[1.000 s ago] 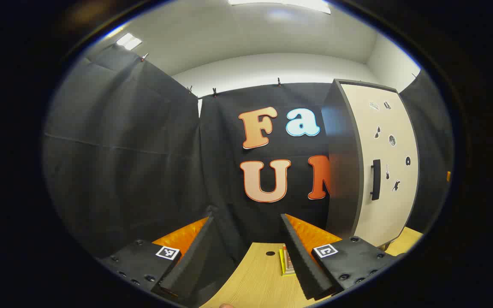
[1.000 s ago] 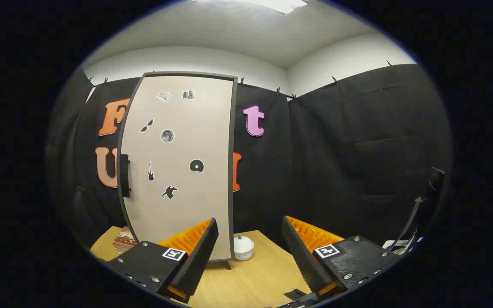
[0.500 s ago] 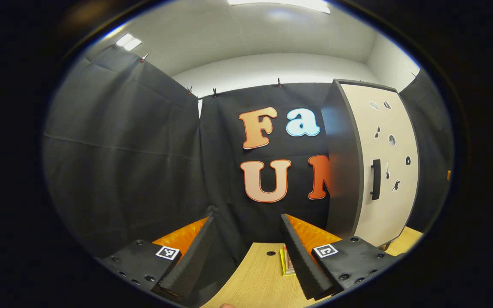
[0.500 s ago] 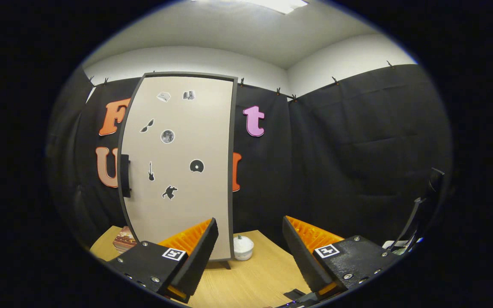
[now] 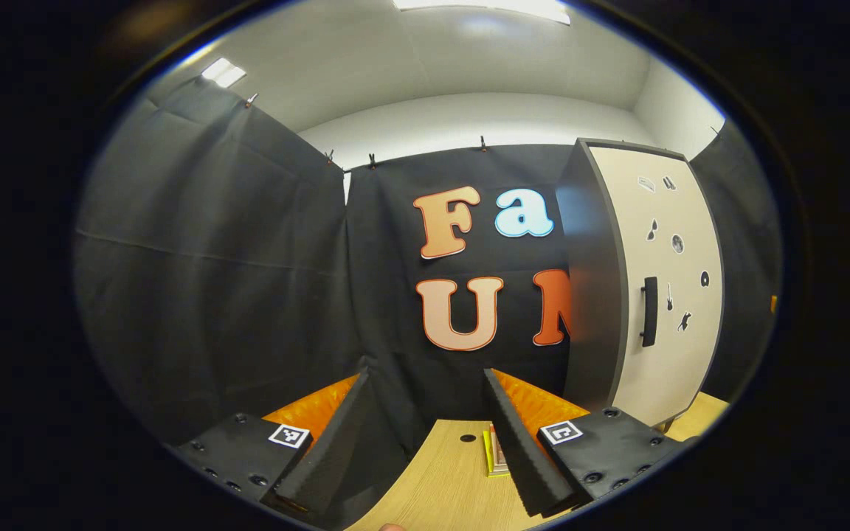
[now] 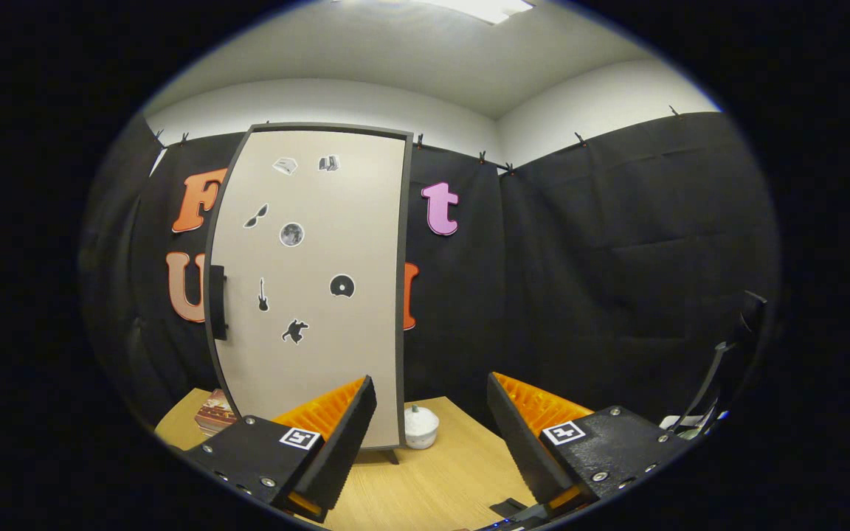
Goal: Open the cabinet door with the right hand, grasp the bottle in the cabinet with the left hand and place it on the coaster, then close the cabinet door with the right hand.
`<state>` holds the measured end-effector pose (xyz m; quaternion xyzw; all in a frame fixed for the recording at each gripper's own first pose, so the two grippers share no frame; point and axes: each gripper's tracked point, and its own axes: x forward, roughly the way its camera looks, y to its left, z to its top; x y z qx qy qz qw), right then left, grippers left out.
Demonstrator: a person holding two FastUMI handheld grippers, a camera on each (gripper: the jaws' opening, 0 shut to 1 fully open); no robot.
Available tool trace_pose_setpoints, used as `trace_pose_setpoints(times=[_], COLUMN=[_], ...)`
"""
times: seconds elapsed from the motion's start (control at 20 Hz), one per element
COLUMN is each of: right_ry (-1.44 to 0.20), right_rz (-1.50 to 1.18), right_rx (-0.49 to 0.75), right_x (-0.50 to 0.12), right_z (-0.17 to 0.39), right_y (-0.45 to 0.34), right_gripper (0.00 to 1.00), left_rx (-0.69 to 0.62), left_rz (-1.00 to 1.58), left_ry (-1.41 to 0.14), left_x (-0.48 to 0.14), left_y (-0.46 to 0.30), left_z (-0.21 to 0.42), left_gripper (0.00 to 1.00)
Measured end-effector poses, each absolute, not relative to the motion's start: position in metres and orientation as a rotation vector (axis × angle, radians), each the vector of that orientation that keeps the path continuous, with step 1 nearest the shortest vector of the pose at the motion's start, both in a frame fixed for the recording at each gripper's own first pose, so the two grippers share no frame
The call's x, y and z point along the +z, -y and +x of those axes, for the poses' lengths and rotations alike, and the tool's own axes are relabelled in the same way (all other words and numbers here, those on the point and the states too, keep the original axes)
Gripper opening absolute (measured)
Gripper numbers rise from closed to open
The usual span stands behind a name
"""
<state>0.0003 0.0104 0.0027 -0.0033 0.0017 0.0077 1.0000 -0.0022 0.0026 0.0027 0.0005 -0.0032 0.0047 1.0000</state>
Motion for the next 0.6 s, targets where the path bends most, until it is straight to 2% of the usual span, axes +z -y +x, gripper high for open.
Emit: trace_pose_setpoints(times=[0.25, 0.6], right_ry=[-0.013, -0.056], right_rz=[-0.002, -0.011], right_rx=[0.082, 0.246], right_x=[0.0, -0.01], right_z=[0.009, 0.023], right_y=[-0.057, -0.15], right_gripper=[0.94, 0.94], left_rx=[0.016, 0.034], left_rz=[0.001, 0.006], left_ry=[0.003, -0.004], left_x=[0.001, -0.002], left_y=[-0.007, -0.019], left_z=[-0.005, -0.009], left_gripper=[0.98, 0.98])
